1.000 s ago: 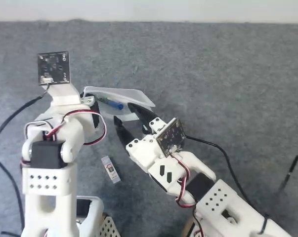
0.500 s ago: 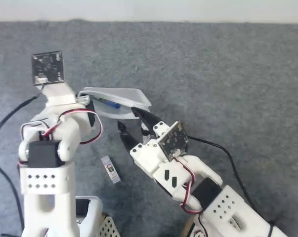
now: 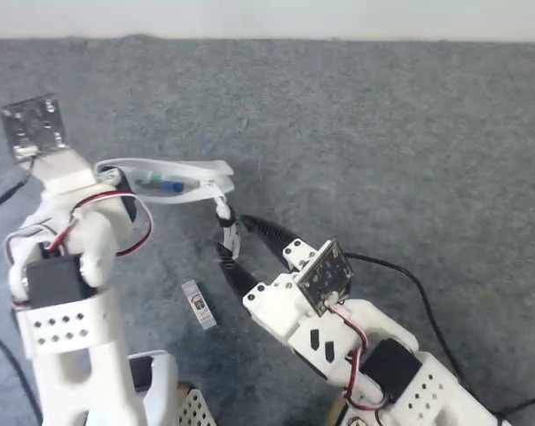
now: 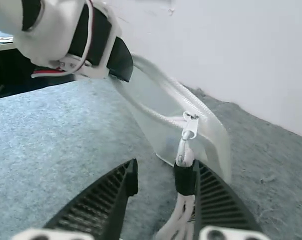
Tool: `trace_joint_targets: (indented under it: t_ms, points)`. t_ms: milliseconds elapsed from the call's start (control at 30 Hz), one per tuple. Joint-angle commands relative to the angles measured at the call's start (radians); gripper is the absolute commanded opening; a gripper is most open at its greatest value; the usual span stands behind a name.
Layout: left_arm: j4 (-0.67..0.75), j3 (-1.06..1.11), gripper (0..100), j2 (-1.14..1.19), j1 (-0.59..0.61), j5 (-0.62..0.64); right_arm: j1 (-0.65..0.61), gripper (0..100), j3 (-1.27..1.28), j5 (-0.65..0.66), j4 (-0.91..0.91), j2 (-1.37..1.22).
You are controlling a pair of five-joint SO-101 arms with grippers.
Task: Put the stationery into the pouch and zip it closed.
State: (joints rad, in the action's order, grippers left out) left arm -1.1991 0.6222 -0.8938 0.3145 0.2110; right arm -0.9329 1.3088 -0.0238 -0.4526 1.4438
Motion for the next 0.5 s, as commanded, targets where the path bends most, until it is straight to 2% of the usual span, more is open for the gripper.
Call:
trace_joint_targets:
  t_ms: [0,300,467]
  points:
    - [0.041,-0.027,1,-0.011,0.046,0.015,-0.005,16.7,-0.038,0.017,-0.004,0.019]
    - [0.077,-0.027,1,-0.011,0.178,0.068,-0.108,16.9,-0.037,0.018,-0.062,0.012]
    - [0.103,-0.025,1,-0.011,0.239,0.091,-0.114,17.0,-0.043,0.018,-0.015,-0.134]
